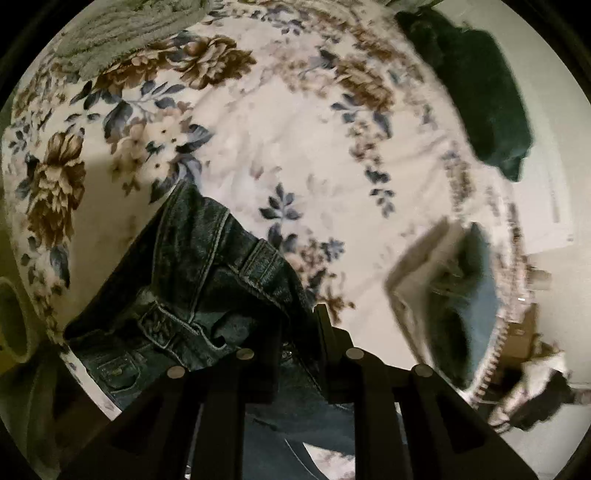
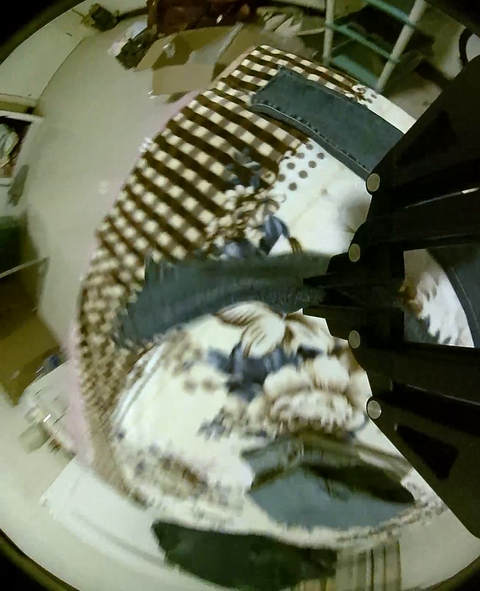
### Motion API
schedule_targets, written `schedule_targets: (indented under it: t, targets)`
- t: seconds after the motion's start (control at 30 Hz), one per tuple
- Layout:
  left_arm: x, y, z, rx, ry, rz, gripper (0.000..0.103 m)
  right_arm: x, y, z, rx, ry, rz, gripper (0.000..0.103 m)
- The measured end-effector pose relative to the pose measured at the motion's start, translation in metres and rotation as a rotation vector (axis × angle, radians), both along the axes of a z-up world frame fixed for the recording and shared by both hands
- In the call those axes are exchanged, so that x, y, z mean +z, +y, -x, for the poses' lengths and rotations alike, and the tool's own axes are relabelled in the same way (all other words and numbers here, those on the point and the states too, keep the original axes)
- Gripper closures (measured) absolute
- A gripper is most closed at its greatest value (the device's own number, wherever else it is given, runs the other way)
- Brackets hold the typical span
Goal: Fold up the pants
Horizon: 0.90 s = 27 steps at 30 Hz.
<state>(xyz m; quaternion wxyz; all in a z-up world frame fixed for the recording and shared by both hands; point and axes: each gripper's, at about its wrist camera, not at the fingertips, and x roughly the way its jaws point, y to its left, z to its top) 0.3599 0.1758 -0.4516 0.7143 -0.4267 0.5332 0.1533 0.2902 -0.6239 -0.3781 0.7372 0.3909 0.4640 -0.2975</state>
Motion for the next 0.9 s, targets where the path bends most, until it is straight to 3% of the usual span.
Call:
schedule_targets:
  t: [0.07, 0.17, 0.33, 0.43, 0.6, 0.7, 0.77, 0.83, 0.9]
  targets:
    - [0.005, 0.002, 0.025, -0.022, -0.042, 0.004, 0.09, 0.015, 0.005, 0.021, -0.004, -0.046, 0.01, 0.096]
    - [-0.005, 0.007, 0.073, -0.044, -0.068, 0.003, 0.09, 0.007, 0.008, 0.069, -0.012, -0.066, 0.019, 0.096]
    - [-0.05, 0.007, 0.136, -0.073, -0.03, -0.042, 0.09, -0.063, 0.002, 0.161, -0.076, 0.023, -0.047, 0.096]
    - [-0.087, 0.004, 0.168, -0.067, 0.033, -0.083, 0.09, -0.108, 0.001, 0.204, -0.106, 0.061, -0.084, 0.096]
    - [-0.133, 0.002, 0.199, -0.057, 0.119, -0.123, 0.092, -0.153, 0.0, 0.243, -0.096, 0.085, -0.132, 0.096]
    - [-0.137, 0.003, 0.208, -0.046, 0.141, -0.143, 0.091, -0.173, -0.01, 0.262, -0.076, 0.133, -0.189, 0.093]
    - [-0.128, -0.003, 0.212, -0.049, 0.166, -0.163, 0.091, -0.176, -0.019, 0.268, -0.04, 0.191, -0.18, 0.069]
    - [-0.115, -0.011, 0.216, -0.061, 0.164, -0.176, 0.091, -0.168, -0.026, 0.271, -0.024, 0.192, -0.173, 0.049]
    - [-0.094, -0.029, 0.219, -0.09, 0.145, -0.21, 0.086, -0.149, -0.04, 0.277, -0.022, 0.157, -0.14, 0.044]
